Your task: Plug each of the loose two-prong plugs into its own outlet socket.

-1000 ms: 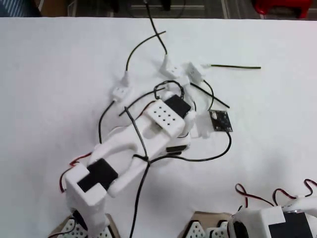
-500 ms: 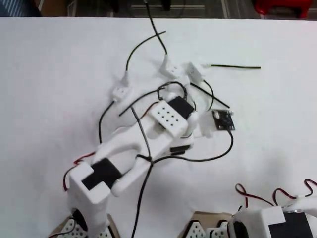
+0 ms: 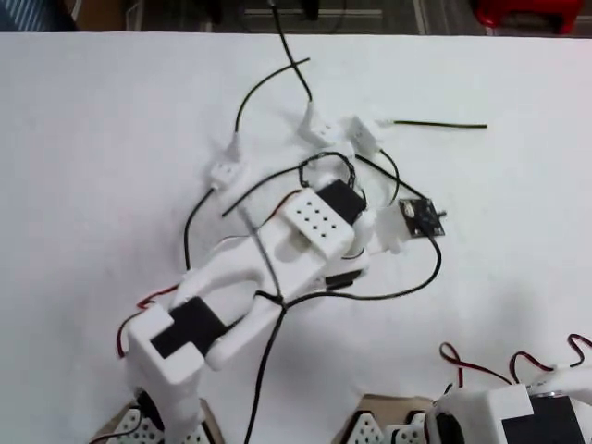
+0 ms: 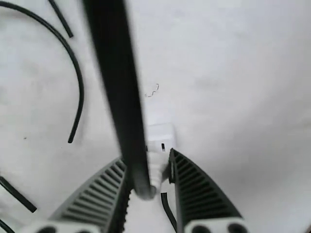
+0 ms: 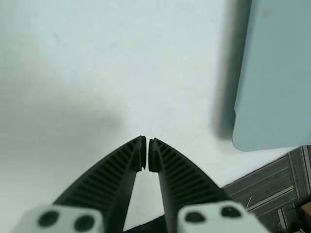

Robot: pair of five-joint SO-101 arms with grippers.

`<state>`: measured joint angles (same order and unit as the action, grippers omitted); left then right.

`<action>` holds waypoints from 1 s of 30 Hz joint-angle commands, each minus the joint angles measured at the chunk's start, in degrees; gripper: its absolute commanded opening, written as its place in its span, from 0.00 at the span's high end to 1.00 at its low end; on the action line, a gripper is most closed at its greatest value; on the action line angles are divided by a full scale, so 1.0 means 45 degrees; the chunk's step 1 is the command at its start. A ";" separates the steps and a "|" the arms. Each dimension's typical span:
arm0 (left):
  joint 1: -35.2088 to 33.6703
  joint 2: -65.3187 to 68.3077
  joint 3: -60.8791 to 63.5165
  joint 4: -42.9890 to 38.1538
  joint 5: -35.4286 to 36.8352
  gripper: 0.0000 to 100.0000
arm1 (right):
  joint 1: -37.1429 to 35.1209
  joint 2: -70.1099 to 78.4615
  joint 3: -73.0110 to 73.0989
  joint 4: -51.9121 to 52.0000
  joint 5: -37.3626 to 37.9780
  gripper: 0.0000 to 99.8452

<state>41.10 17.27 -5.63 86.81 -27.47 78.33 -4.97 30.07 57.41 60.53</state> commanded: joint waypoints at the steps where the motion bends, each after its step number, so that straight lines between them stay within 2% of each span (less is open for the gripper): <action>1: -0.0186 -0.0811 -0.0391 -0.0039 0.0215 0.98 | -0.0010 -0.0049 -0.0078 -0.0010 -0.0078 0.98; 12: -0.0205 -0.0928 0.1035 -0.1661 0.0527 0.98 | -0.0010 -0.0049 -0.0078 0.0010 -0.0078 0.98; 25: -0.0205 -0.1788 0.1270 -0.0840 0.0996 0.98 | -0.0010 -0.0068 -0.0078 0.0010 -0.0078 0.98; 30: -0.0049 -0.2276 0.2344 -0.1856 0.0977 0.98 | -0.0010 -0.0068 -0.0078 0.0010 -0.0078 0.98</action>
<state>40.75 11.03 3.78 80.57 -23.60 78.33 -4.97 30.07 57.41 60.53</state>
